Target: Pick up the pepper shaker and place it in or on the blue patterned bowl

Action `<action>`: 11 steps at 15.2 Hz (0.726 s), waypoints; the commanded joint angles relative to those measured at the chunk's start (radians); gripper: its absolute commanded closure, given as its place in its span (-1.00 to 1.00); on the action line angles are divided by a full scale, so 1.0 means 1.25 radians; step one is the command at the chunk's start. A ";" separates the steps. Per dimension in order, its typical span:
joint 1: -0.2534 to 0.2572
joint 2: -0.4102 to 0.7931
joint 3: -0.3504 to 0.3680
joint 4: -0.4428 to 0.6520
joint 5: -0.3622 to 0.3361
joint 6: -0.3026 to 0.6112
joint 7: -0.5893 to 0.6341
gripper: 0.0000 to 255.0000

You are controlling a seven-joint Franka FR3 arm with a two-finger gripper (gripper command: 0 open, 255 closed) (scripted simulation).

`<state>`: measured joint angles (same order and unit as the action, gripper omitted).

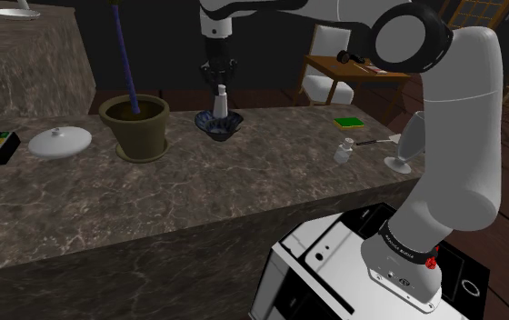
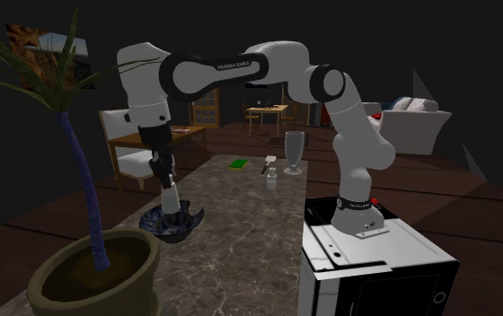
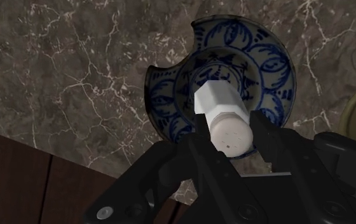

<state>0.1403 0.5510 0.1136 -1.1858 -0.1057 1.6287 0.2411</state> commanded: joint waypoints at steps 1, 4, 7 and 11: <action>-0.001 -0.001 0.000 -0.025 0.000 0.024 0.002 1.00; -0.001 -0.002 0.000 -0.036 0.000 0.034 0.003 1.00; -0.001 -0.002 0.000 -0.036 0.000 0.034 0.003 1.00; -0.001 -0.002 0.000 -0.036 0.000 0.034 0.003 -1.00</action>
<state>0.1389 0.5490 0.1137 -1.2305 -0.1059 1.6717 0.2444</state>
